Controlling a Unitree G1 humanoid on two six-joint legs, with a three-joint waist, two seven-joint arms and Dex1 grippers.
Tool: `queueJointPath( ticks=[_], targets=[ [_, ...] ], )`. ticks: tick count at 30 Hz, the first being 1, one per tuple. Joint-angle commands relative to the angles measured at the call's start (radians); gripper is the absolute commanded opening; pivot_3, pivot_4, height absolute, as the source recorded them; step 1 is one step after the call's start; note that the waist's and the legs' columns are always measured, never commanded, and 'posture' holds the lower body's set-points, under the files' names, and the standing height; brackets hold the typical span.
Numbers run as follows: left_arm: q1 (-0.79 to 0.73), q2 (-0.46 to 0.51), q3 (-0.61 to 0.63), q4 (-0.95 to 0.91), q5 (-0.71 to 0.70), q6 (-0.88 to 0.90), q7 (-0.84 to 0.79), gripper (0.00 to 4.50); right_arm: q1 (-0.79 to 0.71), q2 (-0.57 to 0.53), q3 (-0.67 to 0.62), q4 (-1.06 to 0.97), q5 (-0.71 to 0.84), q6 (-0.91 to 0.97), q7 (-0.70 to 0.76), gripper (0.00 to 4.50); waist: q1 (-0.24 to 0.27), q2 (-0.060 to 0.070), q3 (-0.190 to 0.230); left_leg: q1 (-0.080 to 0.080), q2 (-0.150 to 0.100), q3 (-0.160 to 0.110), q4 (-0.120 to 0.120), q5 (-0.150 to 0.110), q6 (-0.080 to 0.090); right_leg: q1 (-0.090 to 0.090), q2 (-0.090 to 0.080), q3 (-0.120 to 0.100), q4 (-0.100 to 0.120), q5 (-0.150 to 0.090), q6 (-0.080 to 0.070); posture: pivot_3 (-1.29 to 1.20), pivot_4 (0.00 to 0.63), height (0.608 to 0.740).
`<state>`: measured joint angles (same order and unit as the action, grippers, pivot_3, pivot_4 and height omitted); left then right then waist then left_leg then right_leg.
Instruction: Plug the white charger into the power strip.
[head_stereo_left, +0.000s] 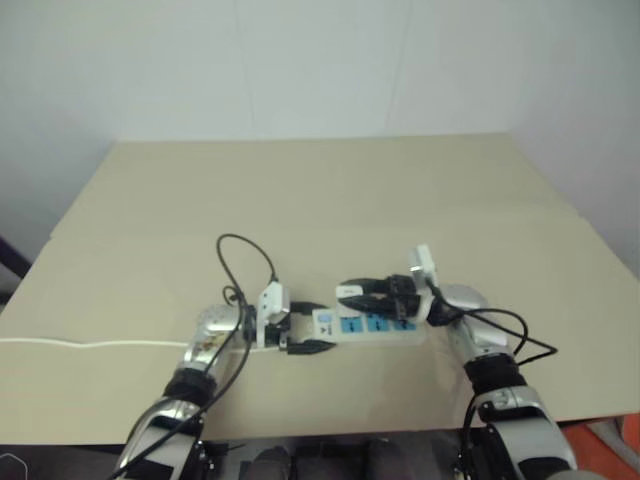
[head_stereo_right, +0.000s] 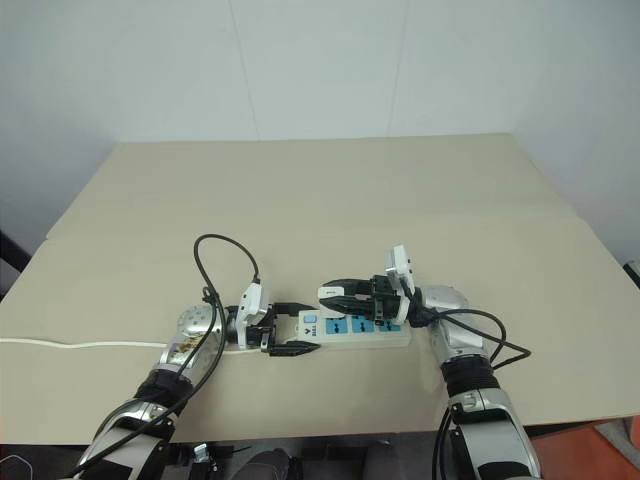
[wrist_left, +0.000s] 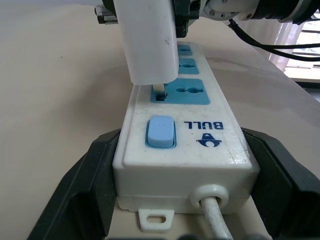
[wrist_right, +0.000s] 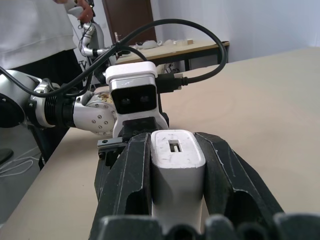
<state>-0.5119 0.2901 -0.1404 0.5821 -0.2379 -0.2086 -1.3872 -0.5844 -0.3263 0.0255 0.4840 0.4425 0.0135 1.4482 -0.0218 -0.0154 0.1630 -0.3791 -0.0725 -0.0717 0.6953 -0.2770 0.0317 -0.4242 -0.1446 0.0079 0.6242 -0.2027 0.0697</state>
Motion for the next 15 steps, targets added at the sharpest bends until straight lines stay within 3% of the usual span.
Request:
queueJointPath(
  ticks=[1, 15],
  targets=[
    [-0.002, 0.011, -0.011, 0.002, 0.006, 0.009, -0.010, 3.28, -0.012, -0.020, -0.012, 0.024, -0.011, -0.019, 0.010, 1.14, 0.000, 0.000, 0.000, 0.000, 0.000, 0.000, 0.000, 0.000, 0.000, 0.000, 0.000, 0.000, 0.000, 0.000, 0.000, 0.00, 0.150, 0.740],
    [-0.007, 0.010, -0.013, 0.006, 0.003, 0.009, -0.011, 3.28, 0.009, -0.019, -0.007, 0.018, -0.017, -0.044, 0.026, 1.14, 0.003, 0.000, 0.000, 0.000, 0.000, 0.000, 0.000, 0.000, 0.000, 0.000, 0.000, 0.000, 0.000, 0.000, 0.000, 0.00, 0.150, 0.740]
  ],
)
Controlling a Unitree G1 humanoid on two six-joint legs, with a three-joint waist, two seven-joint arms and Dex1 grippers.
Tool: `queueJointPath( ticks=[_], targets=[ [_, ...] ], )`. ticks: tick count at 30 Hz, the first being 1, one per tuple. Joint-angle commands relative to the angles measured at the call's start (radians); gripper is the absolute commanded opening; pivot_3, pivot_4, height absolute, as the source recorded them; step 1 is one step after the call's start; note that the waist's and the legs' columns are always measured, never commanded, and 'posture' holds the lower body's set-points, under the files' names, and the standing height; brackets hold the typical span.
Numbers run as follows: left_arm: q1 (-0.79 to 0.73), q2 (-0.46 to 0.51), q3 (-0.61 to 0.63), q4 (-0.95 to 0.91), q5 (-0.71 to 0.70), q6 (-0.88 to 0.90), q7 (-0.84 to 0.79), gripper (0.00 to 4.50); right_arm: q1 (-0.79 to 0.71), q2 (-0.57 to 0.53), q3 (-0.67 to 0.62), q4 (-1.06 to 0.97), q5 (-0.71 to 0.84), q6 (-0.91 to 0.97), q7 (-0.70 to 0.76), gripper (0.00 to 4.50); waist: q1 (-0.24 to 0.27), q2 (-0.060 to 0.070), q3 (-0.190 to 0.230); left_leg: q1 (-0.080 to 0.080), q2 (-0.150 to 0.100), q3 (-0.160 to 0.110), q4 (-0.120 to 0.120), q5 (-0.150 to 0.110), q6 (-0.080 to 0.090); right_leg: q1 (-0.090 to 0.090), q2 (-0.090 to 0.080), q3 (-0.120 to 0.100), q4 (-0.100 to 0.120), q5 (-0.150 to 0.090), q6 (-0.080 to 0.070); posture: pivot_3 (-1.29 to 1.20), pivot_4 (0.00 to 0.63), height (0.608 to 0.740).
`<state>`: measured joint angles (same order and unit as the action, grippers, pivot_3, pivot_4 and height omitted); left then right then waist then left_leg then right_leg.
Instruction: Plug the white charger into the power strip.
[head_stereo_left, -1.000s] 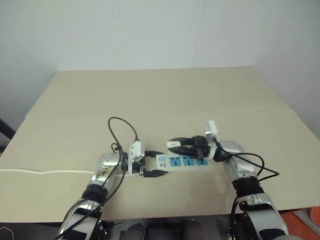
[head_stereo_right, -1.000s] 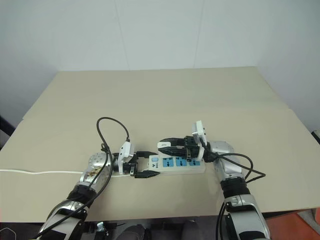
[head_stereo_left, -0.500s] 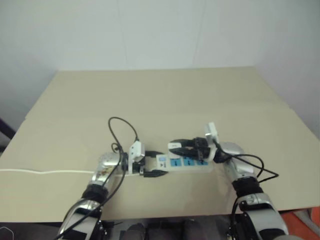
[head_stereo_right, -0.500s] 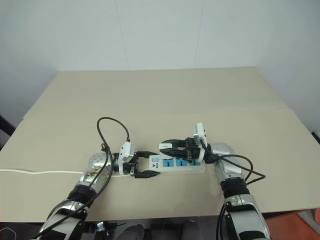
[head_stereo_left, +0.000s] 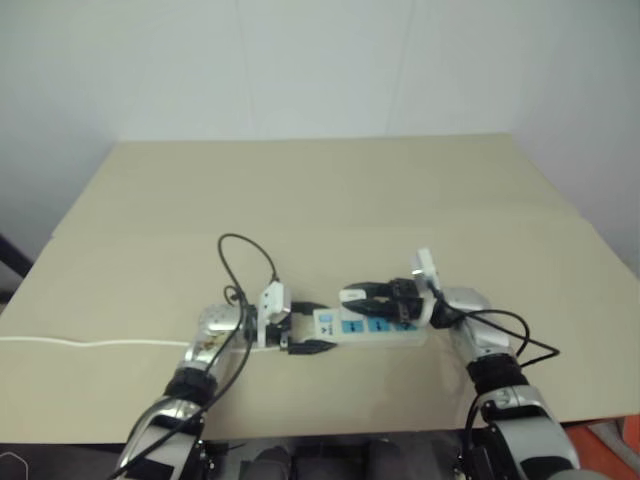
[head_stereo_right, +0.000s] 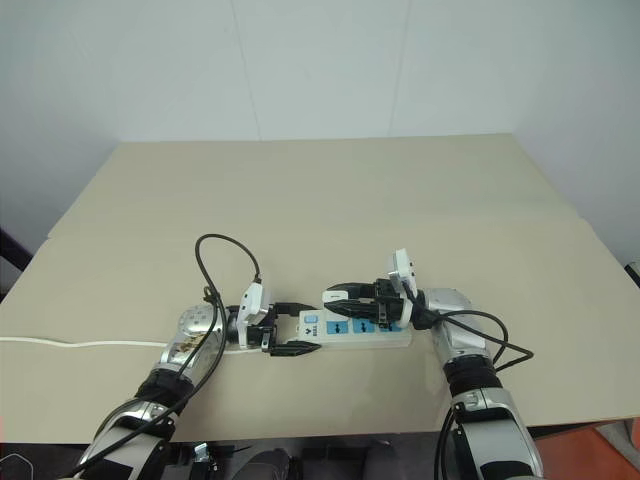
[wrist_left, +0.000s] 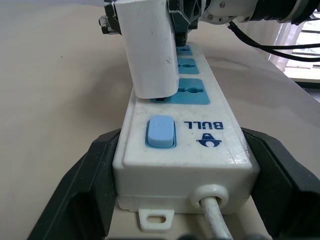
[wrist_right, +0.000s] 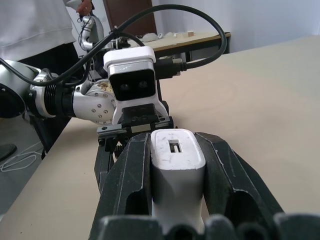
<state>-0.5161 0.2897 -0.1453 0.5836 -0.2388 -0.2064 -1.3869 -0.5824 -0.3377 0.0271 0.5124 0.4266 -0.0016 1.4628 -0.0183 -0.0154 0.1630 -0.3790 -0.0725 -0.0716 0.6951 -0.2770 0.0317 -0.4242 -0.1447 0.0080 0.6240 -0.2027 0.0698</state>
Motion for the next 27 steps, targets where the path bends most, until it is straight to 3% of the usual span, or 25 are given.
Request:
queueJointPath(
  ticks=[1, 27],
  targets=[
    [-0.003, 0.011, -0.008, 0.005, 0.004, 0.007, -0.011, 3.28, 0.007, -0.007, -0.009, -0.006, -0.001, -0.031, 0.015, 1.14, 0.000, 0.000, 0.000, 0.000, 0.000, 0.000, 0.000, 0.000, 0.000, 0.000, 0.000, 0.000, 0.000, 0.000, 0.000, 0.00, 0.150, 0.740],
    [0.004, 0.017, -0.006, -0.010, -0.002, 0.018, -0.015, 3.28, 0.039, 0.008, 0.032, 0.147, -0.046, -0.196, 0.063, 1.14, 0.000, -0.001, -0.001, 0.004, 0.000, 0.000, -0.001, 0.000, 0.000, 0.003, 0.000, 0.000, 0.000, 0.000, 0.000, 0.00, 0.150, 0.740]
  ],
)
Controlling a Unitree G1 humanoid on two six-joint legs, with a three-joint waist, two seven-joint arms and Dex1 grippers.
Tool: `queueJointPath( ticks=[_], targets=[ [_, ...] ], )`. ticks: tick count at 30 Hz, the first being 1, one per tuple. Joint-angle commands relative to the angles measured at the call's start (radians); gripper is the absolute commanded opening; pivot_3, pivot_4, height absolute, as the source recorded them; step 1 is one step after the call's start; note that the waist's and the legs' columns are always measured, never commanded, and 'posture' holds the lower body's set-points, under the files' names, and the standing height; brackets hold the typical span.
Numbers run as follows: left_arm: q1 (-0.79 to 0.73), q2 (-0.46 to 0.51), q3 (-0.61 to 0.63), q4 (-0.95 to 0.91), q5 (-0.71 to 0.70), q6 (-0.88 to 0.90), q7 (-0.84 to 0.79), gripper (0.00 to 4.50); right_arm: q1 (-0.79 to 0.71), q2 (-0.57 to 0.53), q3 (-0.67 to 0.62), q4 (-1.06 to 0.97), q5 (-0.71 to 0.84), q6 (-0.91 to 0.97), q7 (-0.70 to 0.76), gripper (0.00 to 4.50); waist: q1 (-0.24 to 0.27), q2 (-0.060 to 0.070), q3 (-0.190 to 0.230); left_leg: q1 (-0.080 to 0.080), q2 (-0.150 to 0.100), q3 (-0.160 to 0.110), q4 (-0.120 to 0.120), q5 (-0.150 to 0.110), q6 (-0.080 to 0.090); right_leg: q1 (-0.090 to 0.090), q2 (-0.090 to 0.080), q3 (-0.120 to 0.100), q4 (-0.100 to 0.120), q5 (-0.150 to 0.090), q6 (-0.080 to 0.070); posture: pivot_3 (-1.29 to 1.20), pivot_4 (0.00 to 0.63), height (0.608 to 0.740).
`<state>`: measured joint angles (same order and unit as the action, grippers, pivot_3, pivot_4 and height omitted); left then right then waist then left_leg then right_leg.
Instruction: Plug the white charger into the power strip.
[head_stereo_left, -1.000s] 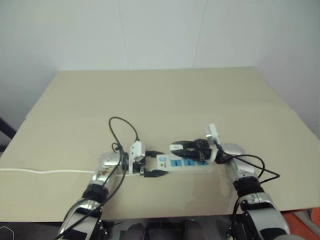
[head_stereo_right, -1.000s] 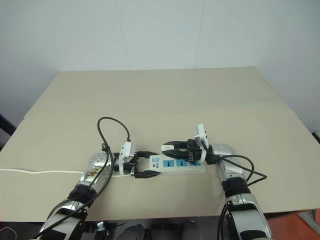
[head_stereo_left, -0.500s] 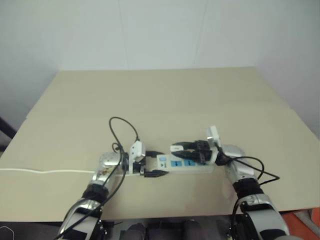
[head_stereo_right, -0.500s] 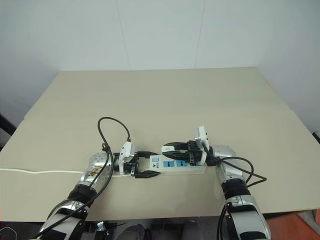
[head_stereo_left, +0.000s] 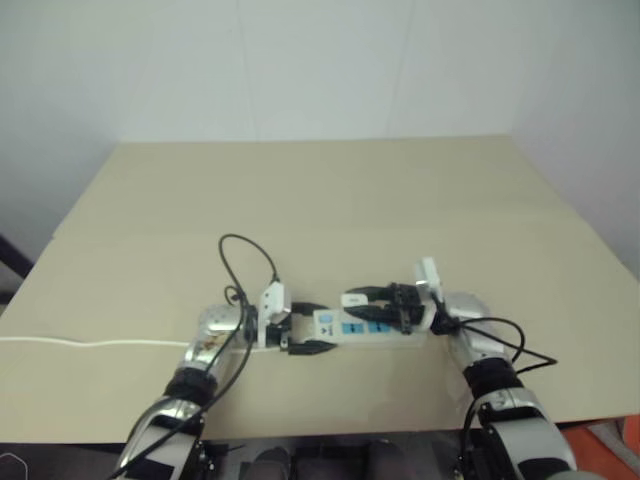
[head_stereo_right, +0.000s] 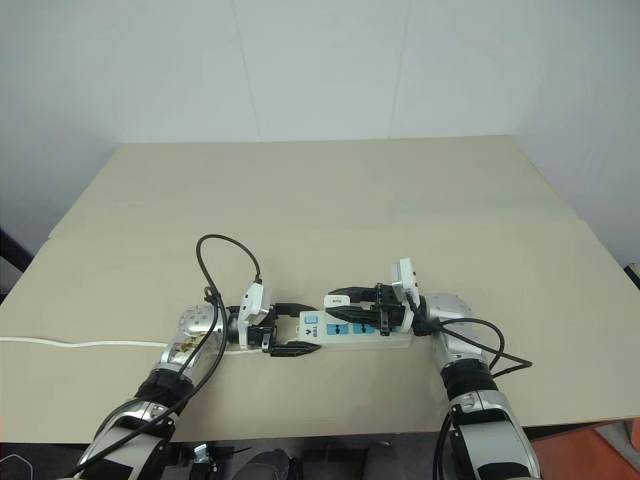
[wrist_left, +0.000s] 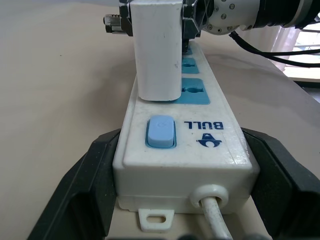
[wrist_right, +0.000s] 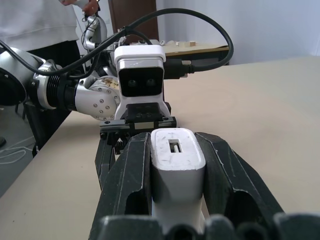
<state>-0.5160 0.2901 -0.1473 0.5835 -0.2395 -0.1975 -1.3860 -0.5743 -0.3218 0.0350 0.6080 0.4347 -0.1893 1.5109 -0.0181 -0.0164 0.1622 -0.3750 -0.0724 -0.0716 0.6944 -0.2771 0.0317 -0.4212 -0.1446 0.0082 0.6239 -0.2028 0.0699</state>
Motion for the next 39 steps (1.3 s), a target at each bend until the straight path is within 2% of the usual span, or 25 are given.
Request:
queueJointPath(
  ticks=[1, 21, 31, 39],
  targets=[
    [0.005, 0.016, -0.003, -0.014, -0.006, 0.015, -0.016, 3.28, 0.030, -0.008, 0.028, 0.056, -0.056, -0.008, 0.018, 1.14, 0.000, 0.000, 0.000, 0.000, 0.000, 0.000, 0.000, 0.000, 0.000, 0.000, 0.000, 0.000, 0.000, 0.000, 0.000, 0.00, 0.150, 0.740],
    [0.005, 0.017, -0.001, -0.018, -0.005, 0.017, -0.017, 3.28, 0.033, -0.015, 0.040, 0.099, -0.078, 0.012, -0.034, 1.14, 0.000, -0.004, -0.003, 0.004, 0.001, 0.000, -0.001, 0.000, 0.000, 0.003, 0.000, 0.000, 0.000, 0.000, 0.000, 0.00, 0.150, 0.740],
    [0.006, 0.017, -0.002, -0.019, -0.007, 0.015, -0.021, 3.28, 0.054, -0.007, 0.029, 0.097, -0.081, -0.074, -0.054, 1.14, 0.000, -0.004, -0.004, 0.005, 0.001, 0.000, -0.001, 0.000, 0.000, 0.004, 0.001, 0.001, 0.000, 0.000, 0.000, 0.00, 0.150, 0.740],
    [0.001, 0.014, -0.004, -0.012, -0.006, 0.012, -0.024, 3.28, 0.064, -0.008, 0.033, 0.094, -0.101, -0.107, -0.054, 3.81, 0.000, -0.010, -0.007, 0.005, 0.001, 0.000, -0.001, 0.000, 0.000, 0.004, 0.002, 0.001, 0.000, 0.000, 0.000, 0.00, 0.150, 0.740]
  ],
)
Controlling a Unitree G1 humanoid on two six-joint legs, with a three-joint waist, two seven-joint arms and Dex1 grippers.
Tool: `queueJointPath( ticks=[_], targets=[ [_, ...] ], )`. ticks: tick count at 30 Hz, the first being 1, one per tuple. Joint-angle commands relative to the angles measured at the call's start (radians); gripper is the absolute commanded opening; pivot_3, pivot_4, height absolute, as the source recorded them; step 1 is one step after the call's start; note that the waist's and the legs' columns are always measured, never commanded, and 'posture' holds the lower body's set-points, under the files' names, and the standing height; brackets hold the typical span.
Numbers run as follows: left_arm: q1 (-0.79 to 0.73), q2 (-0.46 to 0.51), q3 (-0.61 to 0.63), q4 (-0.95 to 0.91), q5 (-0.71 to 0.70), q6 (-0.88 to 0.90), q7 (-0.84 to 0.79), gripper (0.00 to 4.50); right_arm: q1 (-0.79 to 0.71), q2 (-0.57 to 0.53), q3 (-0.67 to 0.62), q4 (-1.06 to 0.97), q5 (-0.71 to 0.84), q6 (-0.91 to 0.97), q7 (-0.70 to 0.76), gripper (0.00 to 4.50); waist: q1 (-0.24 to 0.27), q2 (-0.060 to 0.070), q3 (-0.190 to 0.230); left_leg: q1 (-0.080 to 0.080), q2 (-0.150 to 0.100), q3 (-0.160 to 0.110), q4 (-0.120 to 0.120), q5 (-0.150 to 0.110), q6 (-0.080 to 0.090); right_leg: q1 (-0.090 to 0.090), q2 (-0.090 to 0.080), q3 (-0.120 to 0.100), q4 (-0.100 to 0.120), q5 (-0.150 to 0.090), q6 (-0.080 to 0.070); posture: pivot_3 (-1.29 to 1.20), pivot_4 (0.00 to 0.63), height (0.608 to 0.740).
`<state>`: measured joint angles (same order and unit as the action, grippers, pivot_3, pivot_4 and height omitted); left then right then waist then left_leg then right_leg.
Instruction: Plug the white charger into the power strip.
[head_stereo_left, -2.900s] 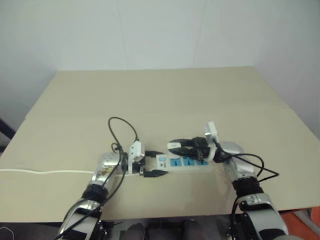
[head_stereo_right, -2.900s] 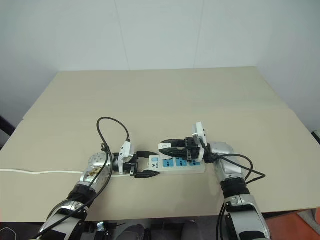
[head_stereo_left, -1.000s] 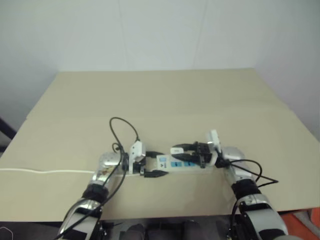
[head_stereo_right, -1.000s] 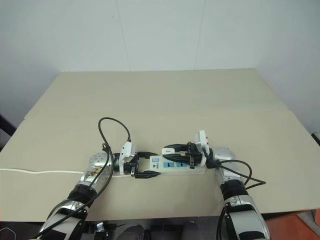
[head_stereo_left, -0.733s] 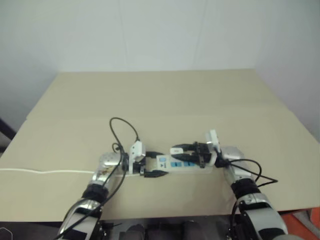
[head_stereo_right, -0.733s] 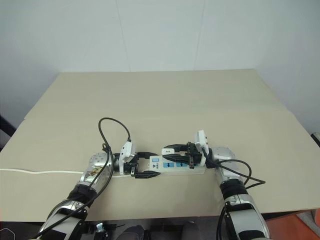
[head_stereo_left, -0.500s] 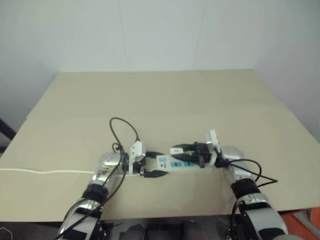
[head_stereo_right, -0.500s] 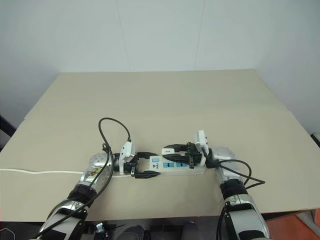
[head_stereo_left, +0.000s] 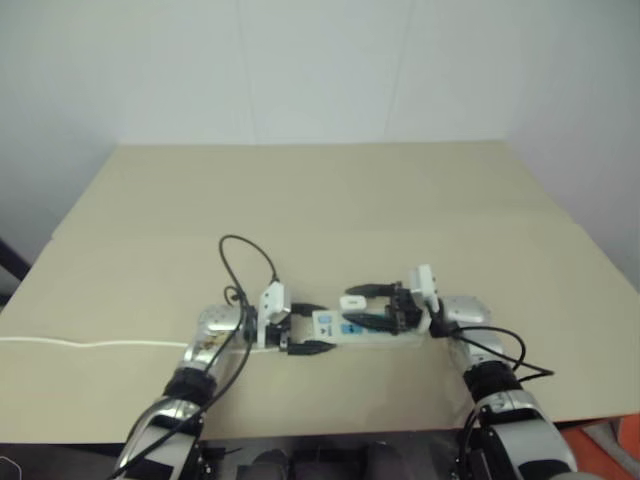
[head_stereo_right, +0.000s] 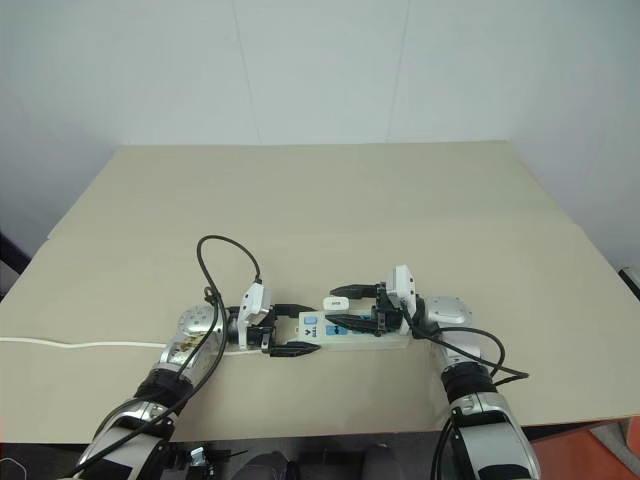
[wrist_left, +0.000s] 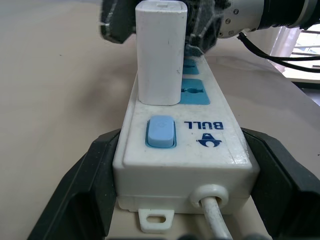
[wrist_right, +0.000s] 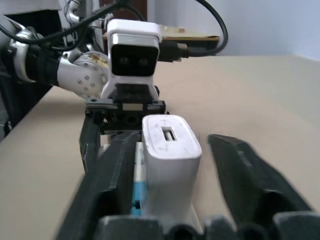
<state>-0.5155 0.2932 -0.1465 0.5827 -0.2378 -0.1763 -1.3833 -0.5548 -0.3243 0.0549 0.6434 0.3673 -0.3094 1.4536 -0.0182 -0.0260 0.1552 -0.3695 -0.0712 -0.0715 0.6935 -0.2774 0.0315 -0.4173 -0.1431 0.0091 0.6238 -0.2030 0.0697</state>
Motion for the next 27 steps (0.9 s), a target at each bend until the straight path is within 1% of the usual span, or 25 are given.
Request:
queueJointPath(
  ticks=[1, 2, 7, 9, 11, 12, 13, 18, 19, 23, 25, 27],
  targets=[
    [0.000, 0.011, -0.004, -0.011, -0.008, -0.009, -0.027, 3.28, 0.043, -0.007, 0.012, 0.059, -0.032, 0.018, 0.009, 4.21, 0.000, -0.001, -0.001, 0.000, 0.000, 0.000, 0.000, 0.000, 0.000, 0.000, 0.000, 0.000, 0.000, 0.000, 0.000, 0.00, 0.150, 0.740],
    [-0.001, 0.010, -0.004, -0.010, -0.008, -0.009, -0.027, 3.28, 0.042, -0.008, 0.012, 0.060, -0.033, 0.018, 0.011, 4.45, 0.000, -0.001, -0.001, 0.000, 0.000, 0.000, 0.000, 0.000, 0.000, 0.000, 0.000, 0.000, 0.000, 0.000, 0.000, 0.00, 0.150, 0.740],
    [-0.001, 0.005, -0.004, -0.012, -0.007, -0.001, -0.016, 3.28, 0.036, -0.018, 0.005, 0.060, -0.025, 0.020, 0.027, 4.45, 0.000, -0.001, -0.001, 0.000, 0.000, 0.000, 0.000, 0.000, 0.000, 0.000, 0.000, 0.000, 0.000, 0.000, 0.000, 0.00, 0.150, 0.740],
    [-0.006, 0.005, 0.000, -0.024, -0.019, 0.049, -0.008, 3.28, 0.040, -0.023, -0.006, 0.048, -0.017, 0.014, 0.028, 4.45, 0.001, -0.001, -0.001, 0.000, 0.000, 0.000, 0.000, 0.000, 0.000, 0.000, 0.000, 0.000, 0.000, 0.000, 0.000, 0.00, 0.150, 0.740],
    [-0.009, -0.001, 0.015, -0.056, -0.064, 0.106, -0.029, 4.03, 0.048, -0.028, -0.022, 0.019, -0.008, 0.024, 0.006, 4.50, 0.001, -0.001, -0.001, 0.000, 0.000, 0.000, 0.000, 0.000, 0.000, 0.000, 0.000, 0.000, 0.000, 0.000, 0.000, 0.00, 0.150, 0.740],
    [-0.009, -0.004, 0.023, -0.078, -0.087, 0.127, -0.036, 4.31, 0.053, -0.035, -0.028, -0.002, 0.000, 0.040, 0.007, 4.50, 0.001, -0.001, -0.001, 0.000, 0.000, 0.000, 0.000, 0.000, 0.000, 0.000, 0.000, 0.000, 0.000, 0.000, 0.000, 0.00, 0.150, 0.740],
    [-0.009, -0.005, 0.027, -0.097, -0.100, 0.137, -0.040, 4.46, 0.061, -0.041, -0.033, -0.023, 0.005, 0.046, 0.006, 4.50, 0.004, -0.002, -0.001, 0.000, 0.000, 0.000, 0.000, 0.000, 0.000, 0.000, 0.000, 0.000, 0.000, 0.000, 0.000, 0.00, 0.150, 0.740],
    [0.002, -0.011, 0.046, -0.157, -0.109, 0.100, 0.001, 4.46, 0.090, -0.070, -0.065, -0.126, 0.040, 0.071, -0.008, 4.50, 0.007, -0.002, -0.001, -0.001, 0.001, 0.000, 0.000, 0.000, 0.000, 0.000, 0.000, 0.000, -0.001, 0.000, 0.000, 0.00, 0.150, 0.740],
    [0.004, -0.004, 0.058, -0.189, -0.137, 0.133, -0.005, 4.46, 0.096, -0.081, -0.077, -0.154, 0.054, 0.081, -0.011, 4.50, 0.006, -0.002, -0.001, -0.001, 0.001, 0.000, 0.000, 0.000, 0.000, 0.000, 0.000, 0.000, -0.001, 0.000, 0.000, 0.00, 0.150, 0.740],
    [0.031, 0.071, 0.110, -0.343, -0.249, 0.289, -0.026, 4.46, 0.128, -0.149, -0.139, -0.279, 0.107, 0.130, -0.034, 4.50, 0.001, 0.002, 0.002, -0.007, 0.001, 0.000, 0.000, 0.000, 0.000, -0.006, 0.000, 0.001, 0.000, 0.000, 0.000, 0.00, 0.150, 0.740],
    [0.059, 0.134, 0.157, -0.397, -0.296, 0.338, -0.030, 4.46, 0.160, -0.223, -0.179, -0.384, 0.130, 0.197, -0.066, 4.50, -0.002, 0.006, 0.005, -0.007, 0.001, 0.000, 0.000, 0.000, 0.000, -0.007, 0.000, 0.002, 0.000, 0.000, 0.000, 0.00, 0.150, 0.740],
    [0.097, 0.211, 0.198, -0.424, -0.310, 0.349, -0.052, 4.46, 0.196, -0.319, -0.213, -0.489, 0.154, 0.278, -0.071, 4.50, -0.002, 0.009, 0.007, -0.008, 0.001, 0.000, -0.001, 0.000, 0.000, -0.008, -0.001, 0.002, 0.000, 0.000, 0.000, 0.00, 0.150, 0.740]
  ],
)
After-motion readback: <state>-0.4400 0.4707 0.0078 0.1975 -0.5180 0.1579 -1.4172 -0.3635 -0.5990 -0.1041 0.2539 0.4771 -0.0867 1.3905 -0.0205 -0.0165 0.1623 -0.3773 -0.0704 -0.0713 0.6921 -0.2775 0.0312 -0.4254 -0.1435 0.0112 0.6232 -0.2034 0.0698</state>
